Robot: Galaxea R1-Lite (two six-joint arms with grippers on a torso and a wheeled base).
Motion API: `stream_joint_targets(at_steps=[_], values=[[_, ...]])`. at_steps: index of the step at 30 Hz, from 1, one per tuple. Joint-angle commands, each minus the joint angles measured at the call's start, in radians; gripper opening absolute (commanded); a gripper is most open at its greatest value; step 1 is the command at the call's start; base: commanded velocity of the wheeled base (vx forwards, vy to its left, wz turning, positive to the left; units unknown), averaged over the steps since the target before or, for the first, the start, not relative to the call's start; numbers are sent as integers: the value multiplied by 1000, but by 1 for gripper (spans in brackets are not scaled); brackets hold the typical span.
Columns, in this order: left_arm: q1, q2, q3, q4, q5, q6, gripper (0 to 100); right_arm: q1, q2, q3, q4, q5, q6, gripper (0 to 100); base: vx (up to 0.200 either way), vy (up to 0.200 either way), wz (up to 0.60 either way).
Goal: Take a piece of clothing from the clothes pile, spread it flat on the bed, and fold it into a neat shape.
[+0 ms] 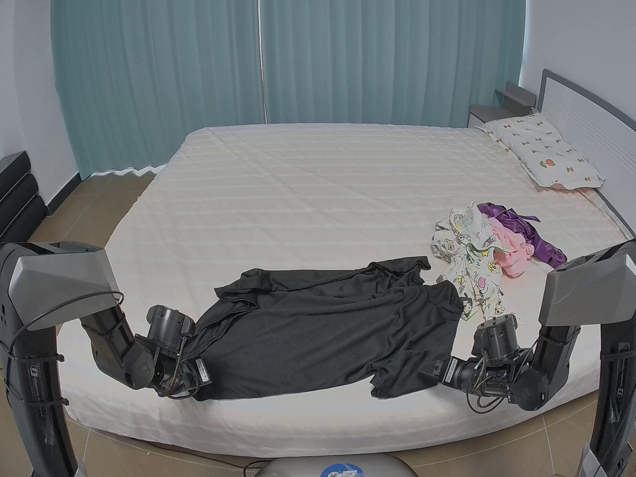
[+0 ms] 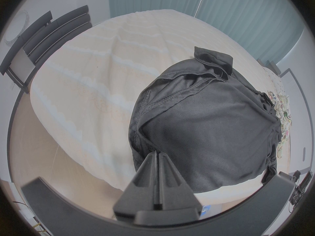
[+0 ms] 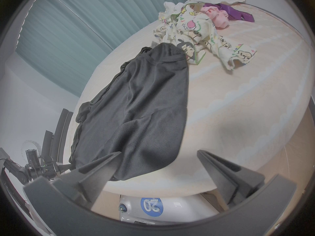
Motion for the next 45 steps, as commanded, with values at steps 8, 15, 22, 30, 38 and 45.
stream_joint_targets(at_steps=[8,15,22,30,38,45], values=[[11,-4,22,-2,-6,-4,0,1,27,-19,6,-37,-15,0,0,0,0],[21,-43,29,4,-9,-3,0,-58,-106,113,20,-12,-73,0,0,0,0],[23,-38,32,-2,-17,-1,0,-71,-65,101,1,23,-100,100,0,0,0],[23,-38,32,-2,-32,-1,0,-31,72,-86,20,-5,-101,100,0,0,0],[26,-37,32,-2,-37,-1,0,-3,105,-178,61,-11,-101,0,0,0,0],[26,-35,34,-2,-37,-1,0,-5,73,-126,87,-14,-109,0,0,0,0]])
